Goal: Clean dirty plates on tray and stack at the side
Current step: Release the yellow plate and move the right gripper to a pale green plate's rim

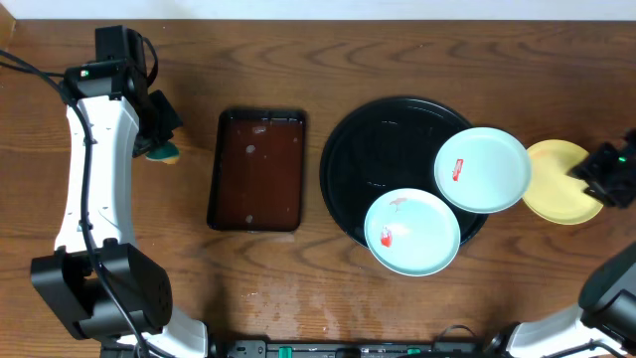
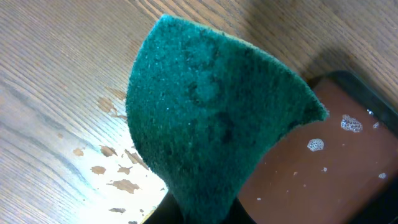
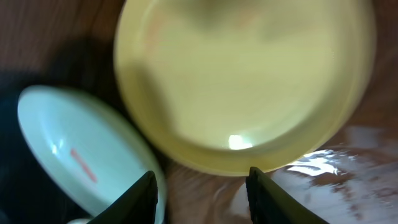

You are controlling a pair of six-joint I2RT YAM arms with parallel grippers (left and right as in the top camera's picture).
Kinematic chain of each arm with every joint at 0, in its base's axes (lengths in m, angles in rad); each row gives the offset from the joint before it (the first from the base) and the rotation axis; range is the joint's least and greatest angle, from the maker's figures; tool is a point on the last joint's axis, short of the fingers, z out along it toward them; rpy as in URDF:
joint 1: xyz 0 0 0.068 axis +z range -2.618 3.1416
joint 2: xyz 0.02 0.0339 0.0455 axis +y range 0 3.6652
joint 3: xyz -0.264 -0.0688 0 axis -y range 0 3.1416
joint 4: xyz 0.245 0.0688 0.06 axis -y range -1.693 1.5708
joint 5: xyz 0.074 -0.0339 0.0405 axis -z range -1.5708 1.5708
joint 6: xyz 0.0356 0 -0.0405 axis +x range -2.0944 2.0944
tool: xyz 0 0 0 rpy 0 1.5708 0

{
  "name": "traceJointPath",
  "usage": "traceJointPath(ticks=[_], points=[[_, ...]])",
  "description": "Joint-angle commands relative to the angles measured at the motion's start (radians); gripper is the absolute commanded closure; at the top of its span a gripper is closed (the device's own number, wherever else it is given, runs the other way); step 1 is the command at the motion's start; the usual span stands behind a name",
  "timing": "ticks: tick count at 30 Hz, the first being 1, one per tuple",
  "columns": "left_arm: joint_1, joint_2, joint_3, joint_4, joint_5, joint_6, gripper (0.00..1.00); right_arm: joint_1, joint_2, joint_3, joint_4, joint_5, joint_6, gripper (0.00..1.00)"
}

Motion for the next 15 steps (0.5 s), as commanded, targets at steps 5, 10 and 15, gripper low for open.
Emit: traceJointPath(ticks=[5, 10, 15], points=[[0.001, -0.003, -0.013, 0.001, -0.005, -0.013, 0.92, 0.242, -0.006, -0.005, -0.05, -0.048, -0.06, 0.56], [0.001, -0.003, -0.013, -0.003, -0.005, -0.012, 0.92, 0.405, -0.006, -0.005, -0.093, -0.065, -0.084, 0.57], [0.001, -0.003, -0.013, -0.006, -0.005, -0.012, 0.91, 0.54, -0.006, -0.008, -0.177, -0.061, -0.093, 0.58]])
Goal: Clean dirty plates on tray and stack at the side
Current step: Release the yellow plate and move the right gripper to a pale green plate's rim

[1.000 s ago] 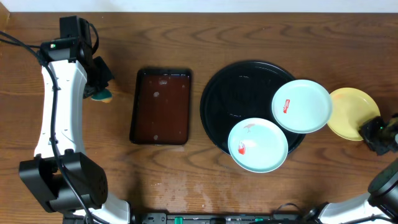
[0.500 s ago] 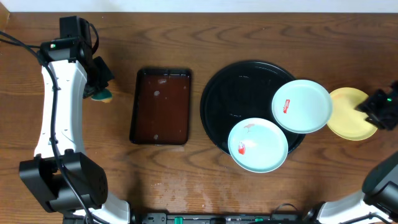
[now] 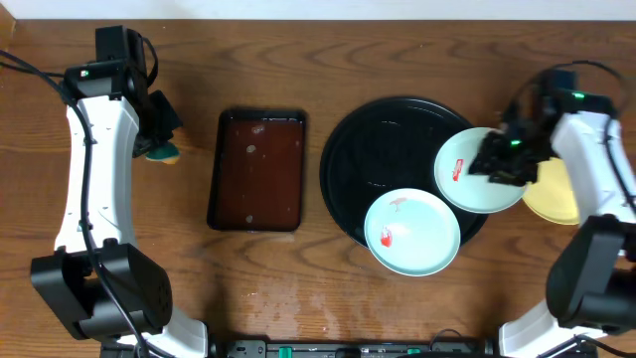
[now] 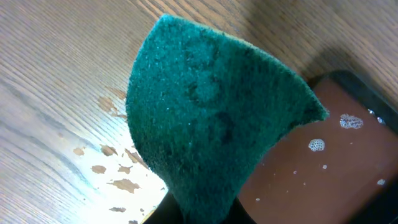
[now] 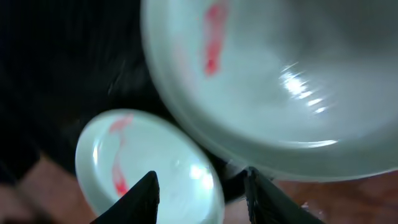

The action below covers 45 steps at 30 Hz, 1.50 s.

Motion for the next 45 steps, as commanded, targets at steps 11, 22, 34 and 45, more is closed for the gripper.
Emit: traceJointPath(ticks=[11, 22, 34, 45], points=[[0.001, -0.003, -0.013, -0.005, -0.005, -0.012, 0.91, 0.23, -0.006, -0.15, -0.081, -0.011, 0.101, 0.69], [0.001, -0.003, -0.013, -0.004, -0.005, -0.013, 0.91, 0.211, -0.007, -0.249, -0.114, 0.011, 0.112, 0.71], [0.001, -0.003, -0.013, -0.007, -0.005, -0.013, 0.92, 0.148, -0.006, -0.181, -0.181, 0.026, 0.111, 0.99], [0.001, -0.003, -0.013, -0.007, -0.005, -0.013, 0.91, 0.149, -0.006, -0.181, -0.229, 0.029, 0.063, 0.79]])
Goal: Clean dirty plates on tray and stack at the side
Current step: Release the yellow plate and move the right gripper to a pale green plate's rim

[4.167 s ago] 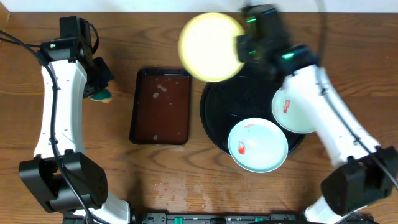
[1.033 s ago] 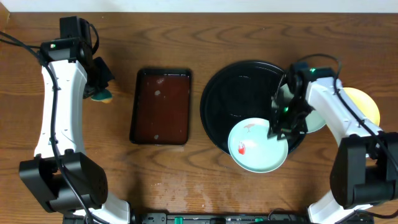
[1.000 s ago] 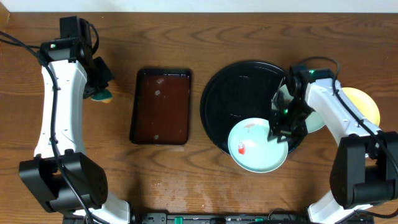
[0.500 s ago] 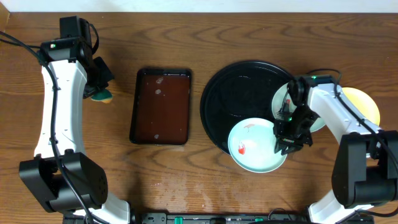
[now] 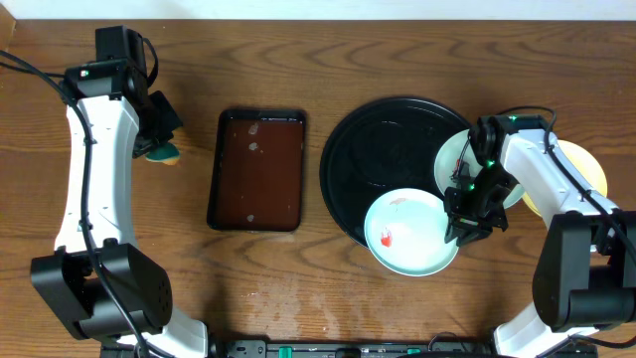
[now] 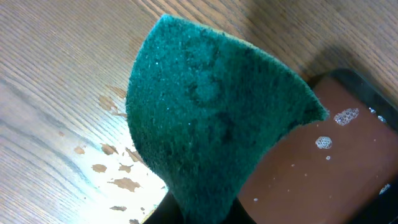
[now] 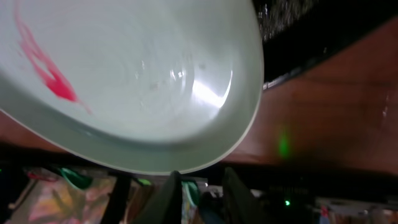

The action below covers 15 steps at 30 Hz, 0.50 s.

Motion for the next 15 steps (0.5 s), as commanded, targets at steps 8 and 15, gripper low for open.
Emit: traceJointPath(ticks=[8, 15], points=[[0.001, -0.003, -0.013, -0.003, -0.005, -0.012, 0.92, 0.027, -0.006, -0.015, -0.023, 0.09, 0.109, 0.69], [0.001, -0.003, -0.013, -0.003, -0.005, -0.013, 0.91, 0.061, -0.006, -0.036, -0.001, 0.1, 0.141, 0.67]])
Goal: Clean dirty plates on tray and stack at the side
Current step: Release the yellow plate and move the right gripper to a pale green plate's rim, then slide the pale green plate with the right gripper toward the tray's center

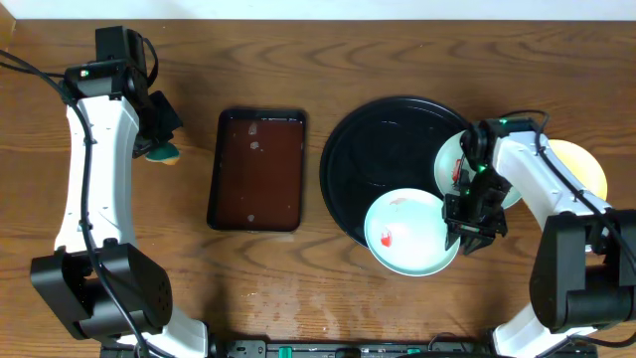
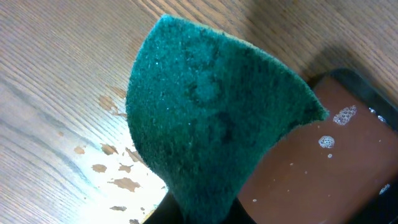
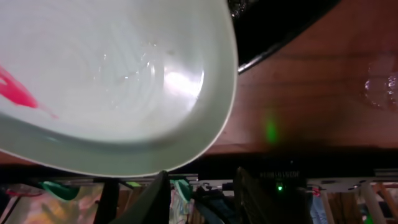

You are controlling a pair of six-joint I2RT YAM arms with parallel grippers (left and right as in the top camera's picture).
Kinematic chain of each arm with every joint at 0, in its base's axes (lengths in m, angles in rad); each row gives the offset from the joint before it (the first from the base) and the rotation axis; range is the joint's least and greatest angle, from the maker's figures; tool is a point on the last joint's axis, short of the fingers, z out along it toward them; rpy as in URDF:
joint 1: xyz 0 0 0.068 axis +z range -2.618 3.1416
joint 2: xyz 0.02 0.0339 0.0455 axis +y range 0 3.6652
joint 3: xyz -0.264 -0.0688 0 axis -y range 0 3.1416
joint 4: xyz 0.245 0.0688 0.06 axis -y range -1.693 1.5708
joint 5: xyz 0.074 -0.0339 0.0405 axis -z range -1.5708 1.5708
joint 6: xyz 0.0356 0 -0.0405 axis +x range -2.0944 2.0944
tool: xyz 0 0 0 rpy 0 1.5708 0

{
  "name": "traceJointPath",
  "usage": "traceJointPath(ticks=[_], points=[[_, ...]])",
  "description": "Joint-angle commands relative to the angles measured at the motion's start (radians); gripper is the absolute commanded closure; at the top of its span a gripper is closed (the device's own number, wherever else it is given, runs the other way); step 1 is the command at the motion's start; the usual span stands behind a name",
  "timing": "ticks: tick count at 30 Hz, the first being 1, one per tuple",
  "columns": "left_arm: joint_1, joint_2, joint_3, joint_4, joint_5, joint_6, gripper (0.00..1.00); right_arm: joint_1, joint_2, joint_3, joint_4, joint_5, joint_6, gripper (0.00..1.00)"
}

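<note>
Two pale blue plates with red smears lie on the round black tray (image 1: 383, 149). The near plate (image 1: 409, 234) overhangs the tray's front edge, and my right arm partly covers the far plate (image 1: 452, 164). My right gripper (image 1: 467, 235) is low at the near plate's right rim. In the right wrist view the near plate (image 3: 106, 87) fills the upper left, and the right gripper (image 3: 204, 198) stands open just off its rim, gripping nothing. My left gripper (image 1: 159, 139) is shut on a green sponge (image 2: 211, 118) over the table, left of the basin.
A dark rectangular basin (image 1: 256, 169) of brown soapy water sits between the arms, left of the black tray. A yellow plate (image 1: 581, 159) lies on the table right of the tray. Wet patches mark the wood (image 2: 118, 168) under the sponge.
My right gripper has shifted a little along the near plate's right rim, and its fingers stand slightly wider apart. The left gripper and sponge have not moved.
My right gripper was first at the table's right edge by the yellow plate, then over the far blue plate. Later it was low at the near blue plate's right rim, where it stays, open. The left gripper has held the sponge still throughout.
</note>
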Motion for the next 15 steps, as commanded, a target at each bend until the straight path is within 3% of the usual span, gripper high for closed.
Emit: traceJointPath(ticks=[1, 15], points=[[0.001, -0.003, -0.013, -0.004, -0.005, -0.013, 0.91, 0.02, -0.006, -0.018, 0.008, 0.037, 0.057, 0.68], [0.001, -0.003, -0.013, -0.003, -0.005, -0.013, 0.91, 0.027, -0.006, -0.093, 0.098, 0.046, 0.106, 0.76]])
